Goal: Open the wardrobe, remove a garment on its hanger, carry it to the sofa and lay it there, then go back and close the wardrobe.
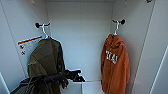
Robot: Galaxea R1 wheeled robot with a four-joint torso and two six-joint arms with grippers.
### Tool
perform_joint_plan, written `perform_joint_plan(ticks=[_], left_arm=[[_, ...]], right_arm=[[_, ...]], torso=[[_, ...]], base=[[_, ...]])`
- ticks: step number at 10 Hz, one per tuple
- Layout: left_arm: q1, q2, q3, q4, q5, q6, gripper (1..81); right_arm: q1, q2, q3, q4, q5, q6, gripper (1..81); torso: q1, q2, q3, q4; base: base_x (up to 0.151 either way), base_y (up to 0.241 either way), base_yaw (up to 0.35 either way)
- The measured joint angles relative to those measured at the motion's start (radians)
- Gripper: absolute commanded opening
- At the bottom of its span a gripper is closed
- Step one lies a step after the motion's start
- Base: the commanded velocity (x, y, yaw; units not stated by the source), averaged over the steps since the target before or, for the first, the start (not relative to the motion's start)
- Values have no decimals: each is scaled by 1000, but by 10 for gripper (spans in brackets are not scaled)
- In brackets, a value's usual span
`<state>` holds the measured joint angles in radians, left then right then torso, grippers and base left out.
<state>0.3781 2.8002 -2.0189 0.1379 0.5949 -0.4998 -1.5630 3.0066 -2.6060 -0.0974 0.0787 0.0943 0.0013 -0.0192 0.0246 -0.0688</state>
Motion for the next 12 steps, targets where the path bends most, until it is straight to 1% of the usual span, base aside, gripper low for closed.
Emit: perform_joint_plan(ticks=[2,4,6,8,9,10,11,12], left_arm=[[-102,50,5,-7,17,-45,811],[-193,79,9,-23,38,-89,811],[-294,109,7,-46,41,-157,811],[-388,151,7,-83,16,-239,811],[-423,170,6,-112,-17,-282,811],[-442,185,-13,-142,-57,-296,811],[-450,204,-44,-170,-73,-310,811],[-467,221,-63,-199,-87,-313,811]], right_arm=[[-2,1,-1,0,0,0,811],[-1,3,-1,0,0,0,811],[3,13,-4,0,0,0,811],[4,15,-4,0,0,0,811],[4,14,-4,0,0,0,811],[6,16,-6,0,0,0,811],[6,17,-6,0,1,0,811],[4,18,-6,0,0,0,811]], torso=[[1,0,0,0],[1,0,-1,0],[1,1,-1,0],[1,1,-1,0],[1,1,-1,-3],[1,1,-1,-15],[1,1,-1,-34],[1,1,-1,-48]], base=[[0,0,0],[0,0,0],[0,0,0],[0,0,0],[0,0,0],[0,0,0],[0,0,0],[0,0,0]])
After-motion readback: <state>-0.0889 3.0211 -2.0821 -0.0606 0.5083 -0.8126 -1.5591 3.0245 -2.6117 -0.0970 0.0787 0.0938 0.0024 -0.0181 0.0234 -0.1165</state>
